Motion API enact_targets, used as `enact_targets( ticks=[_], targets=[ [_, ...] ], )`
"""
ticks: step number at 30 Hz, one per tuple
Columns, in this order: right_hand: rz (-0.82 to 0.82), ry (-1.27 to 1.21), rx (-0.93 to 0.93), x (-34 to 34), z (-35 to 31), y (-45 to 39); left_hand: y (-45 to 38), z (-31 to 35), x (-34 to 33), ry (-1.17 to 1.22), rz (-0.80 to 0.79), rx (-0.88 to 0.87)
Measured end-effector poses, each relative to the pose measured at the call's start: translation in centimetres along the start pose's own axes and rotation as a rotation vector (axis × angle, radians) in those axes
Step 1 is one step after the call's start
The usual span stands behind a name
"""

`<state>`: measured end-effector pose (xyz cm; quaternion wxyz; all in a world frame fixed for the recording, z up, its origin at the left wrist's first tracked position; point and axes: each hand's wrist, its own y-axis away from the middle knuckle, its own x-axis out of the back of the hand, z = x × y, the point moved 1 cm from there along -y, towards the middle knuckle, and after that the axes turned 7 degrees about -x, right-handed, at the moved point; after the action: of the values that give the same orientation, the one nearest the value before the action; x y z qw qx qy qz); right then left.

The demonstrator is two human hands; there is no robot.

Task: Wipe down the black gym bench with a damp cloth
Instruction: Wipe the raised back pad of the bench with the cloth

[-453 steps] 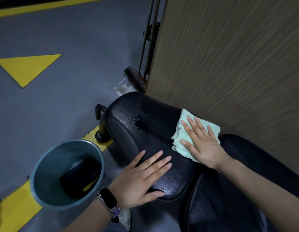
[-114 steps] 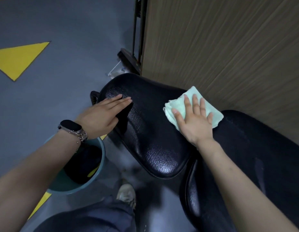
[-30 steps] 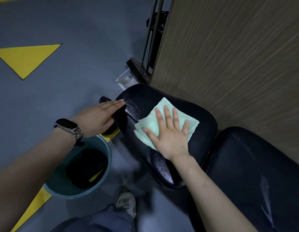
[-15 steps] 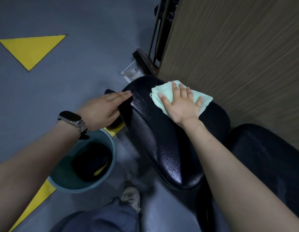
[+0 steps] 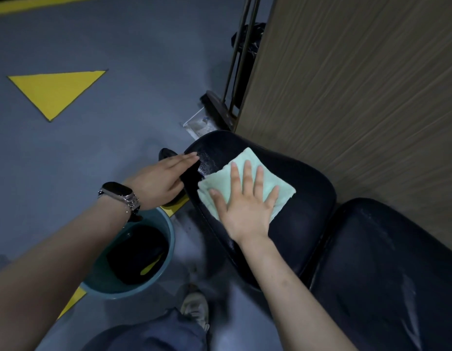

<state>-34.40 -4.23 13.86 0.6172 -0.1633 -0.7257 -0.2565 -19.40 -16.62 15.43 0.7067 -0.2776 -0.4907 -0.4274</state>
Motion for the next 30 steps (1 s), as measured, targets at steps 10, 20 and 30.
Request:
enact_targets(
  ticks=[10,20,30],
  targets=[
    [0.206,0.101,0.024,-2.8,-1.6,4.7,0.9,-0.3,0.4,0.028,-0.037,0.002],
    [0.036,0.077,0.064,-1.1,-2.6,0.7,1.0,-1.7,-0.2,0.065,-0.015,-0.012],
    [-0.009,-0.038,0.067,0.8,-1.4,-5.5,0.1,-1.9,-0.2,0.133,0.02,-0.02]
  ],
)
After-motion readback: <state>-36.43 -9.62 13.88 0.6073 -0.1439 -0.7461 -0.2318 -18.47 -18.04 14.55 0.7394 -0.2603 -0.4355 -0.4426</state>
